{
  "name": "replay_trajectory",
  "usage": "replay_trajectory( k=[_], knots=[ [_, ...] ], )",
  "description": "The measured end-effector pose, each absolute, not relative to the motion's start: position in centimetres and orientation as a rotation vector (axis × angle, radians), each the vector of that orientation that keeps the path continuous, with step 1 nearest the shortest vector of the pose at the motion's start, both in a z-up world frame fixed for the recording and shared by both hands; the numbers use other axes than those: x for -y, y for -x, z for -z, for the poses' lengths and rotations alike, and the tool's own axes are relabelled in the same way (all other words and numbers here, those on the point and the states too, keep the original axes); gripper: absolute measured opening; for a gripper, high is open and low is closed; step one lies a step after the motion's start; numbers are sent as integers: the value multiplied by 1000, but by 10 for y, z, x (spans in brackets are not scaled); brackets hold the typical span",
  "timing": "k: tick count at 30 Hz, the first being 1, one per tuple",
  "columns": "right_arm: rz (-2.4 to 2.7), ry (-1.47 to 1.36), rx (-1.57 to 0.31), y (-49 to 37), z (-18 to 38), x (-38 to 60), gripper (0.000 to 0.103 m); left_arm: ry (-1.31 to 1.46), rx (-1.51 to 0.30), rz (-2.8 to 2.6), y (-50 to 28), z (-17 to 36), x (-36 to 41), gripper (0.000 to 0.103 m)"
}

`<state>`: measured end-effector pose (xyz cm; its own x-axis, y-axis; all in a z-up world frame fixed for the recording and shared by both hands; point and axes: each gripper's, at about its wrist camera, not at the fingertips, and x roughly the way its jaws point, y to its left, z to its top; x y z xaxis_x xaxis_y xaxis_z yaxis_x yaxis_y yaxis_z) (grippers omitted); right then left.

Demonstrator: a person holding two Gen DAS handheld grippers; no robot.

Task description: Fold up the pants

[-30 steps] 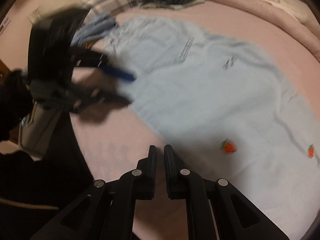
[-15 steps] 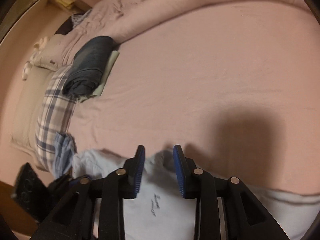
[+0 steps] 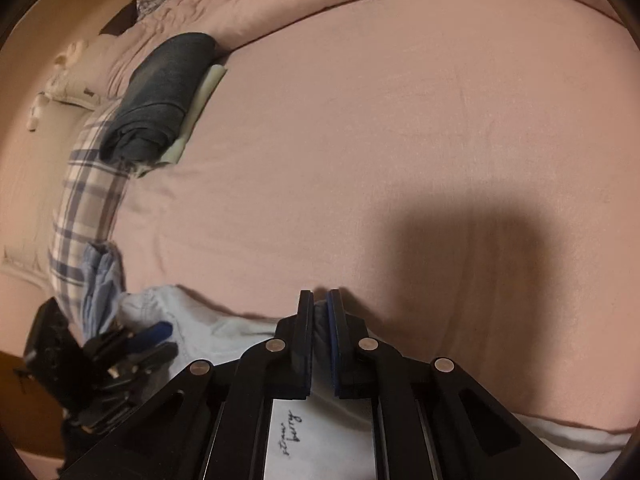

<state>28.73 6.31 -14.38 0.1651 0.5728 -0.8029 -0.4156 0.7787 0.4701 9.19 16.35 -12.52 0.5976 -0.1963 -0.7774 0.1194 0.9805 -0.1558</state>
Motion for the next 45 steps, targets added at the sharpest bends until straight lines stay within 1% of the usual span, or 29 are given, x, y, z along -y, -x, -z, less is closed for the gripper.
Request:
replay_trajectory(
  k=[1, 4, 7, 12, 16, 18, 23, 27, 28, 29, 30, 31, 32, 33, 35, 38, 40, 43, 44, 45],
  knots=[
    [-695, -174, -1188, -285, 139, -59, 8, 96, -913, 181, -91, 126, -164, 22],
    [-628, -251, -1025, -270, 109, -26, 8, 102, -915, 175, -92, 126, -165, 22],
    [-599, -191, -996, -248, 97, -2, 8, 101, -917, 160, -94, 125, -164, 22],
    [-685, -11, -986, -200, 113, 4, 8, 125, -939, 130, -97, 124, -165, 22],
    [-582, 77, -1010, -199, 145, 8, 8, 115, -955, 104, -98, 122, -163, 22],
    [-564, -11, -984, -200, 146, 37, 8, 115, -963, 98, -99, 122, -163, 21],
    [-351, -32, -948, -196, 143, 140, 8, 110, -984, 72, -103, 122, -161, 21],
    [-99, -101, -930, -195, 144, 262, 8, 94, -1007, 22, -107, 120, -156, 20],
    [-54, -114, -930, -195, 143, 278, 8, 87, -1017, 0, -109, 118, -152, 20],
    [12, -121, -930, -195, 142, 297, 8, 76, -1023, -18, -109, 117, -149, 23],
    [81, -137, -917, -194, 138, 317, 8, 65, -1029, -34, -110, 113, -143, 33],
    [108, -151, -907, -193, 135, 324, 8, 62, -1027, -35, -110, 110, -136, 40],
    [120, -173, -894, -191, 131, 331, 11, 67, -1017, -23, -108, 107, -129, 52],
    [112, -203, -879, -188, 127, 334, 20, 80, -1005, 7, -106, 103, -120, 56],
    [38, -234, -860, -180, 122, 322, 28, 89, -984, 98, -104, 97, -89, 57],
    [-96, -218, -829, -155, 122, 283, 28, 84, -980, 225, -103, 97, -43, 57],
    [-208, -210, -841, -139, 129, 260, 28, 71, -988, 332, -102, 103, -3, 57],
    [-294, -106, -868, -119, 144, 228, 28, 62, -1017, 390, -102, 116, 30, 57],
    [-287, -72, -865, -115, 148, 228, 28, 74, -1035, 400, -102, 123, 38, 59],
    [-262, -43, -856, -112, 153, 233, 28, 61, -1035, 392, -101, 126, 41, 65]
  ],
)
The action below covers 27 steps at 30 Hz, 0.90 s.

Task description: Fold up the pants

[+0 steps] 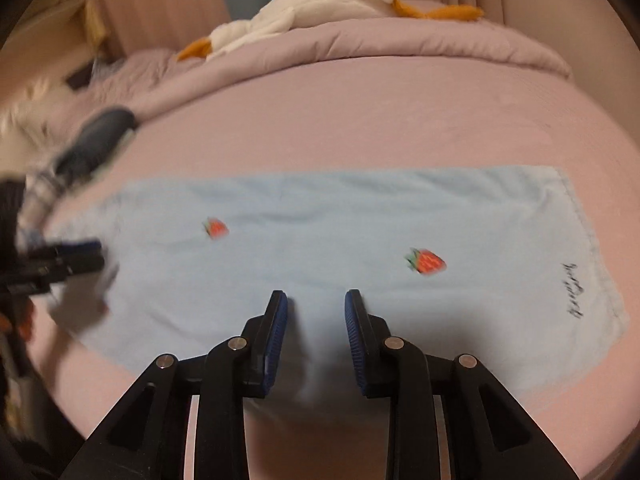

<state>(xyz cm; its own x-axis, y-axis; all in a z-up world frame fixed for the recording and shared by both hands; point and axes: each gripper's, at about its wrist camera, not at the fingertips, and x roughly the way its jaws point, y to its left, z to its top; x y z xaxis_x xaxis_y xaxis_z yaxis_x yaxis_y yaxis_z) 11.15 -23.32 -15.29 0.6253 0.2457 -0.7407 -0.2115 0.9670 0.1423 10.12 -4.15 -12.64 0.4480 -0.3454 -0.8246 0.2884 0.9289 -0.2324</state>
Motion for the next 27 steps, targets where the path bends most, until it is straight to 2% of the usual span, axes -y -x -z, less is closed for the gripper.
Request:
replay_trajectory(
  k=[2, 8, 13, 14, 15, 20, 27],
  knots=[
    [-230, -98, -852, -113, 155, 259, 28, 16, -1019, 388, -99, 129, 46, 68],
    [53, -367, -780, -100, 152, 388, 27, 4, -1039, 380, -100, 130, 41, 70],
    [198, -633, -694, -73, 143, 459, 32, -26, -1042, 375, -100, 130, 50, 78],
    [151, -709, -666, -65, 143, 465, 36, -22, -1044, 374, -101, 130, 51, 81],
    [92, -791, -660, -57, 148, 470, 41, -18, -1044, 374, -101, 131, 54, 83],
    [-34, -876, -754, -57, 177, 426, 42, 41, -1056, 366, -105, 130, 53, 87],
    [-40, -778, -746, -83, 164, 395, 42, 259, -1066, 385, -108, 124, 31, 87]
  ],
)
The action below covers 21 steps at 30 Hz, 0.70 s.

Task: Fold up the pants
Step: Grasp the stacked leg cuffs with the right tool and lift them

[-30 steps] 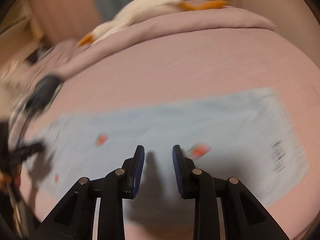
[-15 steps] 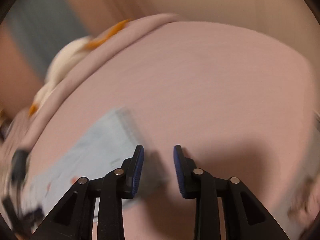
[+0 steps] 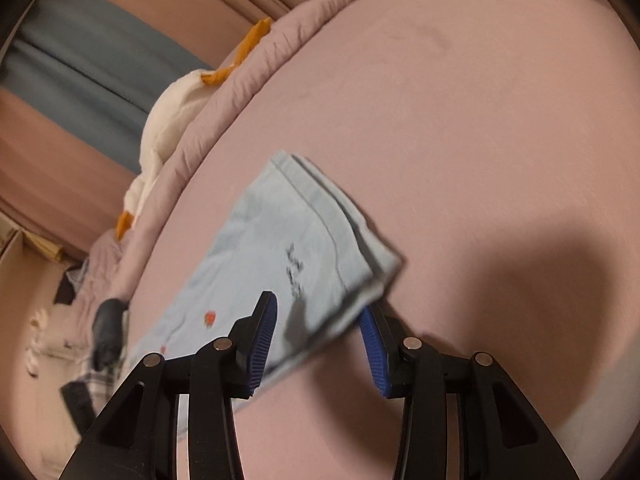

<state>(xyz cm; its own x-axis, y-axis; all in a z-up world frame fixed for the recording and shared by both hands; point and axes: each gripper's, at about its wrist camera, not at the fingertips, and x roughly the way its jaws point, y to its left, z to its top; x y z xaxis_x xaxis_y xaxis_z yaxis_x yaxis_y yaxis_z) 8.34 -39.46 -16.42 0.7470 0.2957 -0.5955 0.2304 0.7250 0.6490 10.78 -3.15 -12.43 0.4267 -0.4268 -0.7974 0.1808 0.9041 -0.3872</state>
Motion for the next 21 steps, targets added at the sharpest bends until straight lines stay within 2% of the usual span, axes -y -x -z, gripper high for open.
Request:
replay_trajectory(
  k=[4, 6, 7, 10, 15, 21],
  knots=[
    [14, -761, -694, -88, 164, 390, 41, 420, -1067, 428, -107, 122, 19, 87],
    [39, -736, -671, -78, 162, 392, 16, 444, -1063, 439, -102, 121, 15, 86],
    [51, -715, -668, -79, 159, 388, 15, 455, -1062, 445, -101, 120, 15, 86],
    [77, -617, -632, -76, 139, 372, 14, 547, -1055, 489, -102, 117, 15, 86],
    [-19, -282, -551, -73, 84, 296, 14, 755, -1035, 667, -101, 110, 28, 87],
    [-173, -18, -521, -60, 73, 197, 14, 889, -989, 807, -114, 98, 48, 91]
  ],
)
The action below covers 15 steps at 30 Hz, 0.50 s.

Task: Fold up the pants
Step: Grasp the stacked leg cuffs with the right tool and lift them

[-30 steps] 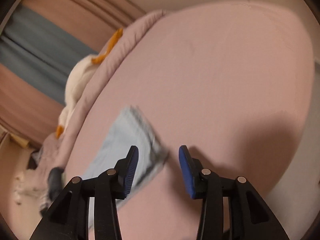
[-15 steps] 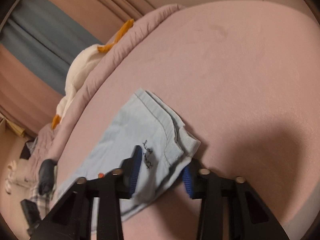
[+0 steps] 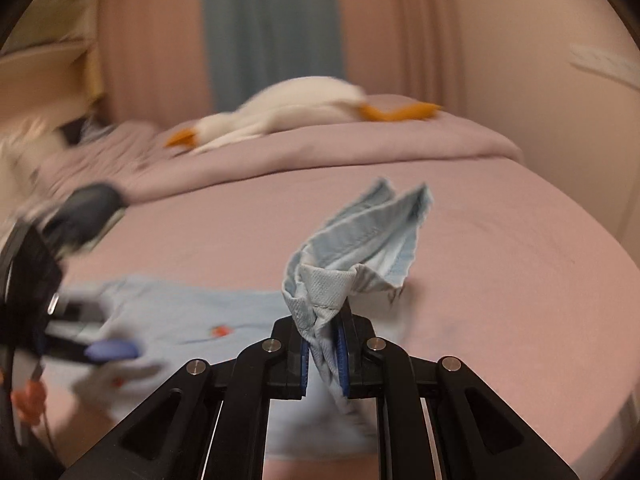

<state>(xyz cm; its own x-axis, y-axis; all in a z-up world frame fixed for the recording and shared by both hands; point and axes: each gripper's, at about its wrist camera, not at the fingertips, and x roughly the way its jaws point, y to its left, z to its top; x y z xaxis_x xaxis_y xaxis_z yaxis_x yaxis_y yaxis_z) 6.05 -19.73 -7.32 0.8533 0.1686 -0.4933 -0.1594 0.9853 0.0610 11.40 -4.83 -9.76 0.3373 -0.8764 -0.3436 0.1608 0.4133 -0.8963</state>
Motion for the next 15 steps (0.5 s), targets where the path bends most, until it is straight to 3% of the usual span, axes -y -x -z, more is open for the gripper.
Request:
replay_trajectory(
  k=[7, 8, 9, 10, 12, 13, 15],
  knots=[
    [-328, 169, -566, -55, 103, 110, 14, 1017, -1055, 756, -126, 132, 41, 89],
    [-336, 193, -573, -52, 107, 103, 14, 1018, -1061, 740, -125, 137, 37, 83],
    [-353, 227, -580, -49, 113, 92, 14, 1014, -1063, 729, -126, 139, 34, 64],
    [-370, 247, -582, -48, 115, 85, 14, 1005, -1065, 715, -125, 140, 31, 55],
    [-393, 287, -576, -44, 117, 75, 14, 965, -1054, 672, -124, 138, 20, 21],
    [-402, 315, -573, -41, 118, 71, 14, 948, -1045, 662, -124, 137, 18, 13],
    [-400, 352, -565, -39, 117, 66, 14, 896, -994, 648, -117, 126, 6, 10]
  ],
)
